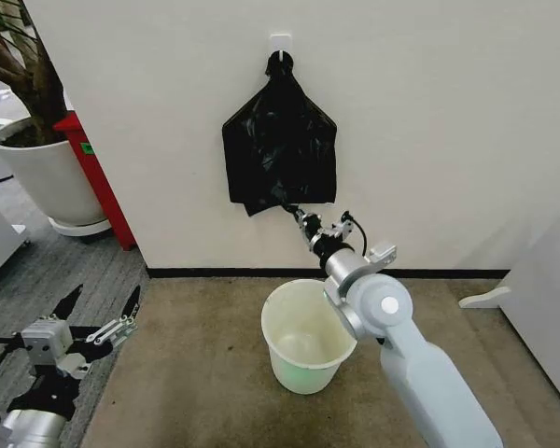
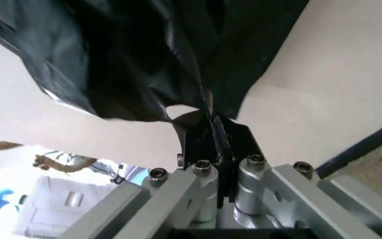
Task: Place the garbage bag over the trash bin.
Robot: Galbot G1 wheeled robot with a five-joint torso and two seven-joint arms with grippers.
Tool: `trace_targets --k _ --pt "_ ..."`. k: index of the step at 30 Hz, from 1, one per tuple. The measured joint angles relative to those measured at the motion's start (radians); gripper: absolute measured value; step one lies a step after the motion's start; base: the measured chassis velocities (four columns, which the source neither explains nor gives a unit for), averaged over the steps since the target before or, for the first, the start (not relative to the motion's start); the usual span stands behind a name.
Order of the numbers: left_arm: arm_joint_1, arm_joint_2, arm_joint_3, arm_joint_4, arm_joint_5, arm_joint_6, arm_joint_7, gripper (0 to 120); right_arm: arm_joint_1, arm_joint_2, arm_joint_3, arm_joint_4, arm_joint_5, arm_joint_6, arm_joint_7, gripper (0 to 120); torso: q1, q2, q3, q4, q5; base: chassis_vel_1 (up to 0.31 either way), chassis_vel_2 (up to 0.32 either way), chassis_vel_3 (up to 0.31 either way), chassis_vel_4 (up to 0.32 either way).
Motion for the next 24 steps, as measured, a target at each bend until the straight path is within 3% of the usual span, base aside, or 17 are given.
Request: trace_targets --k 4,14,24 --pt "-0.032 0.047 0.002 0.000 -0.031 0.014 -0.013 100 -0.012 0.000 -0.011 0.000 -0.020 -0.002 -0.004 0 0.000 0.000 0.000 0.0002 -0.0001 0.000 0.000 0.000 0.000" --pt "-0.240 0.348 0.017 0.000 -0.229 0.103 -0.098 100 -0.040 0.021 0.008 0.001 -0.047 -0.004 -0.013 0 0.000 0.000 0.000 -0.0007 0.0000 0.000 0.000 0.000 0.000" --pt "-0.269 0.394 0.027 0.001 -0.257 0.115 -0.112 100 -0.064 0.030 0.024 0.021 -0.058 -0.006 -0.016 0 0.000 0.000 0.000 0.0002 -0.0002 0.000 0.000 0.000 0.000"
